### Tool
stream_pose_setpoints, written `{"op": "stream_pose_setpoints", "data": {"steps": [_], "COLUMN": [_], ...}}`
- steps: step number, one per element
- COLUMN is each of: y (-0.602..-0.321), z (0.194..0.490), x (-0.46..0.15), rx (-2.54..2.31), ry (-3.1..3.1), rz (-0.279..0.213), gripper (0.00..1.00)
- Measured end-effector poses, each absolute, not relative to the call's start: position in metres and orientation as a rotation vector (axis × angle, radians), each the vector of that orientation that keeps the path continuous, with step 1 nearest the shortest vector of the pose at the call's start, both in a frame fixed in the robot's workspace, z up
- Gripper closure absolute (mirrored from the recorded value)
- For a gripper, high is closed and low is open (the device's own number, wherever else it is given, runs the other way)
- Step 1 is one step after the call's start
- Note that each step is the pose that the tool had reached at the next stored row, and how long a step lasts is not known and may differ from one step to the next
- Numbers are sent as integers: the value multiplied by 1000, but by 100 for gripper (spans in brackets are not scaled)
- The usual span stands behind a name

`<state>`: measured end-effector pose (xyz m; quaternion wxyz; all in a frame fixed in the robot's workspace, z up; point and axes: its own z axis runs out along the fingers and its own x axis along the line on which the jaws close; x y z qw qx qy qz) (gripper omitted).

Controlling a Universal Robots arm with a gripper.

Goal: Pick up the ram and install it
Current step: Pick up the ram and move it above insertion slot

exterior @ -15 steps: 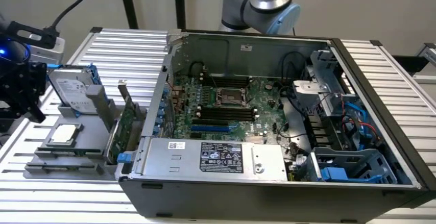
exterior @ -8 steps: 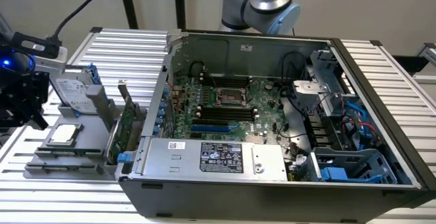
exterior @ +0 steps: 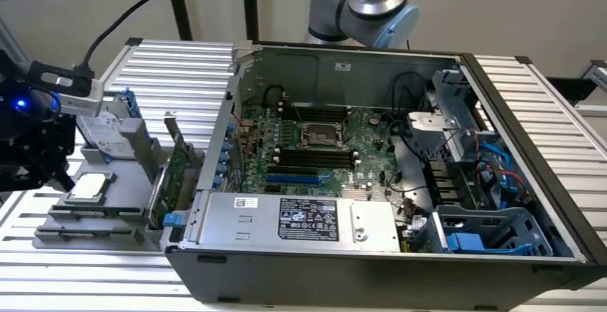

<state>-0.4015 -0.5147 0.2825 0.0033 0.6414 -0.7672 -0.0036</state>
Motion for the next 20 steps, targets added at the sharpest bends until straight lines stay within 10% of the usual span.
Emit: {"op": "stream_pose_setpoints", "data": {"steps": [1,2,20], "y": [-516,-517,-530], "z": [281,279,249], "x": [-401,-400,-398], "rx": [2012,2013,2090], "ry": [-2404,-2403,-2336], "rz": [-11,-11,-11], "gripper": [100,0,0]}}
